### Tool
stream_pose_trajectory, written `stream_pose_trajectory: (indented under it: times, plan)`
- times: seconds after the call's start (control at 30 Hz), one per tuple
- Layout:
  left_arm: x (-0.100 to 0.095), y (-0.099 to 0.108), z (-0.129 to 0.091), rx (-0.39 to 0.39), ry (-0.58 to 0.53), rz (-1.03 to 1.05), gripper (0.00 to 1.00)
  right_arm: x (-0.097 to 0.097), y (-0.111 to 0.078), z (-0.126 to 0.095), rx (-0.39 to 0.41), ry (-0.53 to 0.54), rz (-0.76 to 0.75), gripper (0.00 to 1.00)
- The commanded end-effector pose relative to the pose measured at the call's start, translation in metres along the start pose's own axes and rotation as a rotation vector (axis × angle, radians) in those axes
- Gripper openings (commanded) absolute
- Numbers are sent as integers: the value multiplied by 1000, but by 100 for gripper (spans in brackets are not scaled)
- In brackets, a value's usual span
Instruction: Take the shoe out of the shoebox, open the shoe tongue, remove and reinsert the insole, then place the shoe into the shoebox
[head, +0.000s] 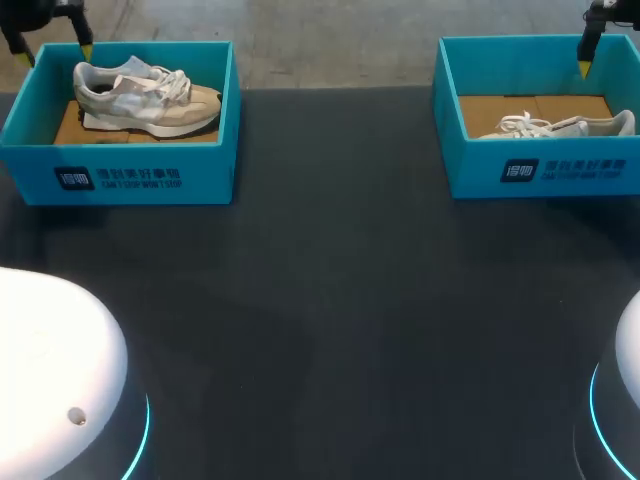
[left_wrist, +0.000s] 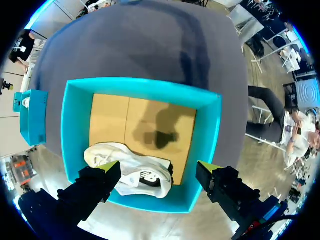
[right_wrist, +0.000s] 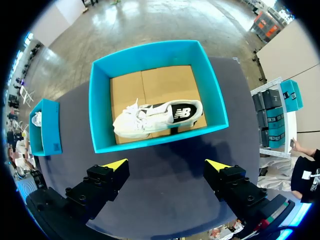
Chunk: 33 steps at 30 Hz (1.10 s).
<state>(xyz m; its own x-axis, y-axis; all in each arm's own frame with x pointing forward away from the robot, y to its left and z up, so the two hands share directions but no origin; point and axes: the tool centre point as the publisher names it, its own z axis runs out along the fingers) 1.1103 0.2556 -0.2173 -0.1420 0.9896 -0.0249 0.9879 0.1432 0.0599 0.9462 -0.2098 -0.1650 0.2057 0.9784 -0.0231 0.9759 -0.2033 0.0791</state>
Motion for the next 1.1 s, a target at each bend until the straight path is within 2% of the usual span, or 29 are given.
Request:
stream_pose_trajectory:
  times: [0.03, 0.13, 0.63, 0.7, 0.8, 1.1]
  plan:
    - [0, 27, 6, 31, 23, 10, 100, 0, -1, 0, -2, -1, 1, 100]
    - [2, 44, 8, 10, 35, 5, 100, 0, -1, 0, -2, -1, 1, 100]
    - [2, 44, 8, 10, 35, 5, 100, 0, -1, 0, -2, -1, 1, 100]
    - [1, 47, 7, -40, 47, 27, 100, 0, -1, 0, -2, -1, 1, 100]
    - [3, 53, 7, -72, 47, 66, 100, 0, -1, 0, -2, -1, 1, 100]
    - [14, 76, 25, -55, 64, 108, 100, 0, -1, 0, -2, -1, 1, 100]
